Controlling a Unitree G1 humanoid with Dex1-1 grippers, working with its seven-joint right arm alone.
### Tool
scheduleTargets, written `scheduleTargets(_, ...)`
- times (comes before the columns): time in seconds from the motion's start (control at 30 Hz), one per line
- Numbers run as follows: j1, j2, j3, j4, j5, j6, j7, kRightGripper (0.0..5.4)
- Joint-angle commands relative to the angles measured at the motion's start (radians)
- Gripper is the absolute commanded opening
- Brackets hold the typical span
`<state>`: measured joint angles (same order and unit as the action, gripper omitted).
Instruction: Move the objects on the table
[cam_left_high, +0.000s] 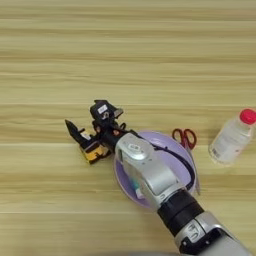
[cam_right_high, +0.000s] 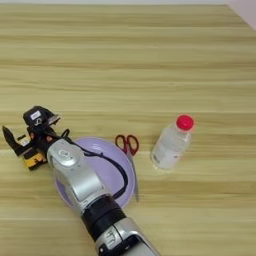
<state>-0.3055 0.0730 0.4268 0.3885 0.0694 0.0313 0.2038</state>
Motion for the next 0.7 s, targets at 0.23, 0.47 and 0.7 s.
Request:
scheduleTargets(0.23,-0.023,0.106,-0.018,-0.101,0.014,-0.012,-0.028,5.38)
scheduleTargets(0.47,0.042,0.034,-0.043,-0.29,0.005,0.056,-0.059,5.38)
scheduleTargets(0.7,0.134,-0.058,-0.101,-0.522,-0.03,0.168,-0.073,5.38)
